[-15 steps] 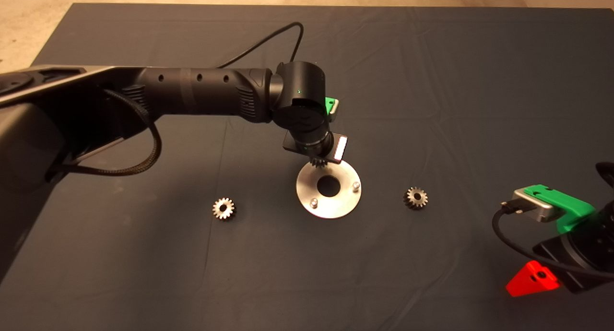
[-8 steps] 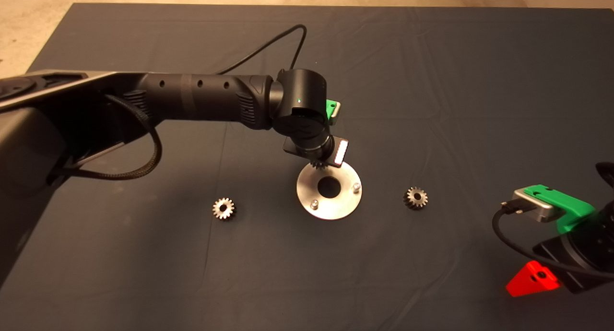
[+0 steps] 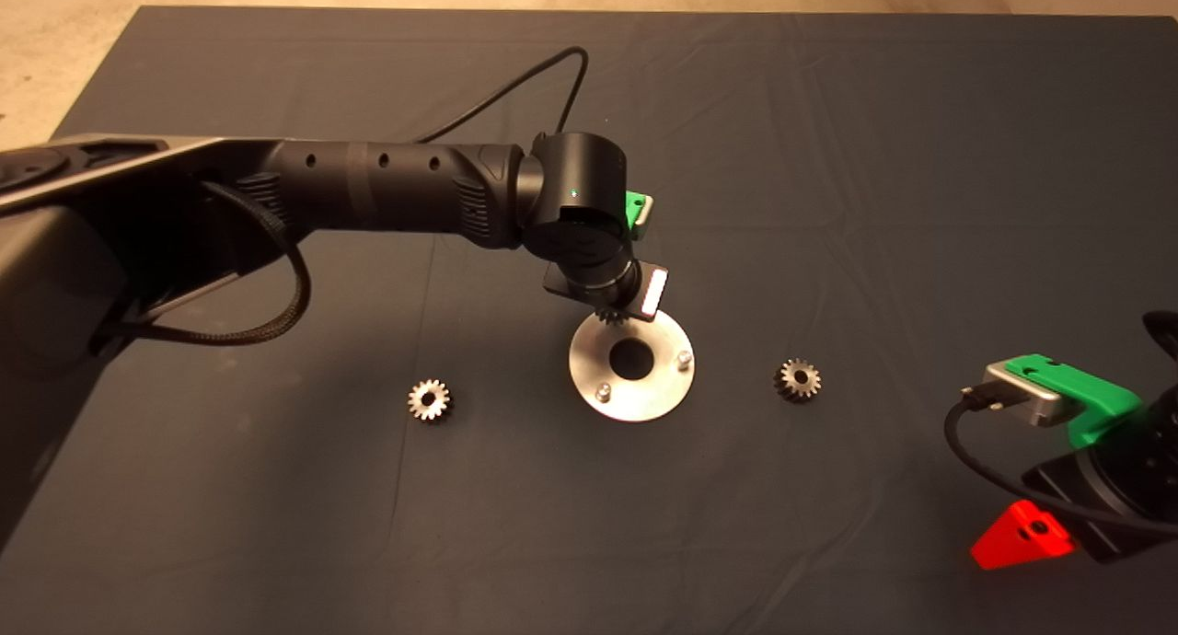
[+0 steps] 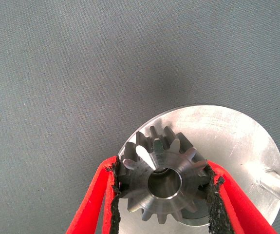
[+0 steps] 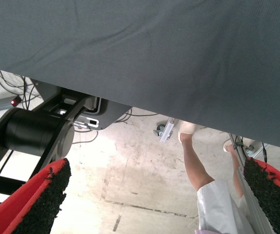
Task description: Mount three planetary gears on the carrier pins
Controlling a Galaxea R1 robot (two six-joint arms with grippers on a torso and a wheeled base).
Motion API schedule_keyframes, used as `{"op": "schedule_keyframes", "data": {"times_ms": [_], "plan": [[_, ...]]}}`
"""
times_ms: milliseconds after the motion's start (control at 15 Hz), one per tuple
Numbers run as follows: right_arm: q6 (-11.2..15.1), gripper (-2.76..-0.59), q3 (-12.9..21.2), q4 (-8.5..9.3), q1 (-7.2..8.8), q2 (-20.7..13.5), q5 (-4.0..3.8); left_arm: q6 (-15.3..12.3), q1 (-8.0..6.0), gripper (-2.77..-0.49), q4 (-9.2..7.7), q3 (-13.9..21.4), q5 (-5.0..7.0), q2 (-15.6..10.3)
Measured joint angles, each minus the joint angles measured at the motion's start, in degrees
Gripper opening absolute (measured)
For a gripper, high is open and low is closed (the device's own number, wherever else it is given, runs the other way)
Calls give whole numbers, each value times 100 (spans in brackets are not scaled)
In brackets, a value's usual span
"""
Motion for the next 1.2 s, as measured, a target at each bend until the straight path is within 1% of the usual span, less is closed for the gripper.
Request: {"op": "schedule_keyframes", "data": {"times_ms": [67,133,267,333,467,533,600,733,800,867,933,1000,1067,1133,1200], "plan": [[0,-71,0,0,0,1,0,0,0,-230,0,1,0,0],[2,-71,0,0,0,0,0,0,-2,-223,0,-1,0,0],[0,-71,0,0,0,0,0,2,-2,-219,6,1,-9,2],[0,-71,0,0,0,2,0,0,-2,-211,4,1,-9,2],[2,-71,0,0,0,2,0,2,-2,-210,6,1,-9,0],[2,-71,0,0,0,0,0,2,-2,-205,6,12,-9,-3],[0,-71,0,0,0,2,2,2,-2,-195,6,40,-12,-17],[2,-71,0,0,-1,0,0,4,-5,-194,6,107,-11,-92],[0,-71,0,0,0,2,0,2,-8,-191,4,197,-11,-159],[2,-71,0,0,-2,2,0,-6,-16,-181,-5,351,-11,-259],[2,-71,0,2,-2,2,2,-60,-52,-180,-27,532,-4,-413],[2,-71,0,0,-1,2,0,-132,-121,-174,-97,735,-6,-600],[2,-71,0,2,-1,-3,0,-246,-197,-165,-221,912,-4,-858],[1,-71,0,2,-2,-11,-1,-322,-260,-165,-379,1032,73,-1132],[2,-71,0,2,-2,-11,-2,-362,-306,-163,-572,1136,262,-1398]]}}
